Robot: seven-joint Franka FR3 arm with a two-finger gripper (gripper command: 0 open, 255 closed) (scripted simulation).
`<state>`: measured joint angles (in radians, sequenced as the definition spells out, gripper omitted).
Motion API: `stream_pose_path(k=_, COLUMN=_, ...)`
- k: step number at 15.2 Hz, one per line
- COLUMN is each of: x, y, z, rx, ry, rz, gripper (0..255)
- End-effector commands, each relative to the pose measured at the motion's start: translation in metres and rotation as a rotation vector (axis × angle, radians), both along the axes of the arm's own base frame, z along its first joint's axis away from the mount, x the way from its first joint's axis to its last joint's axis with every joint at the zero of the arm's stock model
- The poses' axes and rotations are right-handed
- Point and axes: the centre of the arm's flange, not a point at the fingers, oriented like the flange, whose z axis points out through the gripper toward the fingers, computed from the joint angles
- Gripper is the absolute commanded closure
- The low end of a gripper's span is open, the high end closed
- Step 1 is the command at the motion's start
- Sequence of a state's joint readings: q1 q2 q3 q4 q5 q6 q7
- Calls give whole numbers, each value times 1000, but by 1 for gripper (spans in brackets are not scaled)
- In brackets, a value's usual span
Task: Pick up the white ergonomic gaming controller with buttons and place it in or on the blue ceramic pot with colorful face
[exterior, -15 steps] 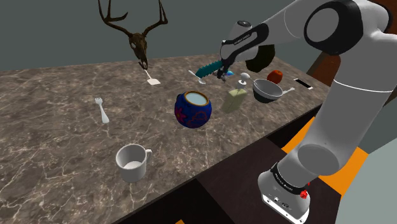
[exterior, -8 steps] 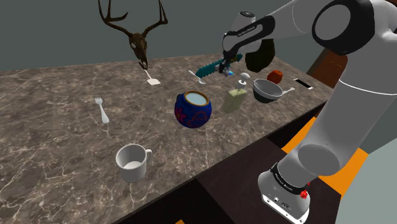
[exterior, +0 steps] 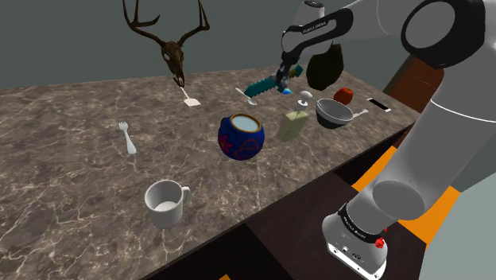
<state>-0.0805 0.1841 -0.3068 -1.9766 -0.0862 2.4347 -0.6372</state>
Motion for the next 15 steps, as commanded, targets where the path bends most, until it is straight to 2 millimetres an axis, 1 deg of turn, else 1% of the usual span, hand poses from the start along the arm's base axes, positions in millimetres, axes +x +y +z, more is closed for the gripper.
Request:
stream_pose_path(k=1, x=0, y=-2, z=10, rx=0, ry=0, rz=0, gripper=255)
stream_pose_path(k=12, x=0, y=-2, z=67, rx=0, ry=0, rz=0, gripper=255)
stream_pose_path(k=15, x=-14, y=35, z=68, rx=0, ry=0, rz=0, gripper=255)
